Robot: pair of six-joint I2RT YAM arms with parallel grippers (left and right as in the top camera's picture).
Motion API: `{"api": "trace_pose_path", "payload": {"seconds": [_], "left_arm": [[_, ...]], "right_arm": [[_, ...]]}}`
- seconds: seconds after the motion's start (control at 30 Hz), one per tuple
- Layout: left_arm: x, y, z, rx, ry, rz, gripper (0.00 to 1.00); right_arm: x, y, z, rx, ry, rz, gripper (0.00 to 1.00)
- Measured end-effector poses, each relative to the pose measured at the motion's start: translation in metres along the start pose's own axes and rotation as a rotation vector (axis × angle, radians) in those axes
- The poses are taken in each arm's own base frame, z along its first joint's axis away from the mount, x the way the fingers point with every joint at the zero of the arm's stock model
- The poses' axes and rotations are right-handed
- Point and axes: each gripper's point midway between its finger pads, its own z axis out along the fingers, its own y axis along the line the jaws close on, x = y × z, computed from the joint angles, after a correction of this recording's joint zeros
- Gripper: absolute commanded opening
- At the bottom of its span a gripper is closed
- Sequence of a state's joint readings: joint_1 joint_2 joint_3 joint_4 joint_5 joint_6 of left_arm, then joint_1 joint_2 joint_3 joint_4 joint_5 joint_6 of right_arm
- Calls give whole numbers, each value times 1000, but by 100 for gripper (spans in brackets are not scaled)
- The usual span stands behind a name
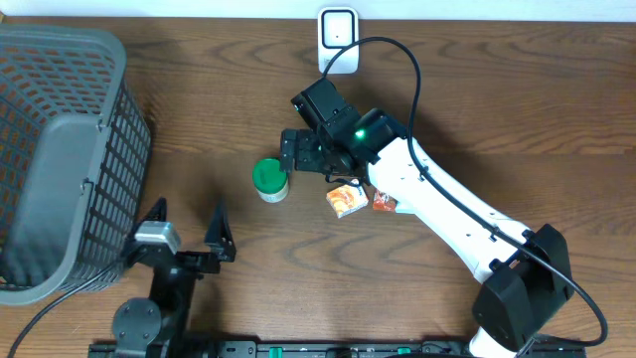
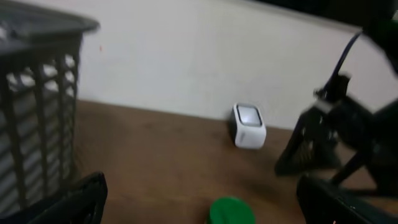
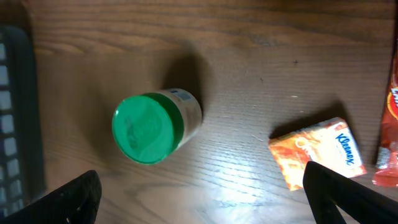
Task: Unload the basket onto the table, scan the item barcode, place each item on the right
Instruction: 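Grasp the green-capped jar by its cap with the right gripper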
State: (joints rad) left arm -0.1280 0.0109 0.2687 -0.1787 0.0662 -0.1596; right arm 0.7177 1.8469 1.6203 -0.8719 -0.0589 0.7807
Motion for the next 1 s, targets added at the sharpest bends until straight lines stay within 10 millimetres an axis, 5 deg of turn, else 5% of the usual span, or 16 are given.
{"api": "trace_pose_path", "payload": {"seconds": [0.57,0.87,1.0], "left_arm": [[81,12,12,-10,190,-57,98],[92,14,11,-16,224,-60,98],[94,15,11,-19,232,-61,98]], "right_arm": [[-2,15,3,-33,-33,329,99],[30,24,68,16,68,504,99],[36,22,83,28,98,559,99]]}}
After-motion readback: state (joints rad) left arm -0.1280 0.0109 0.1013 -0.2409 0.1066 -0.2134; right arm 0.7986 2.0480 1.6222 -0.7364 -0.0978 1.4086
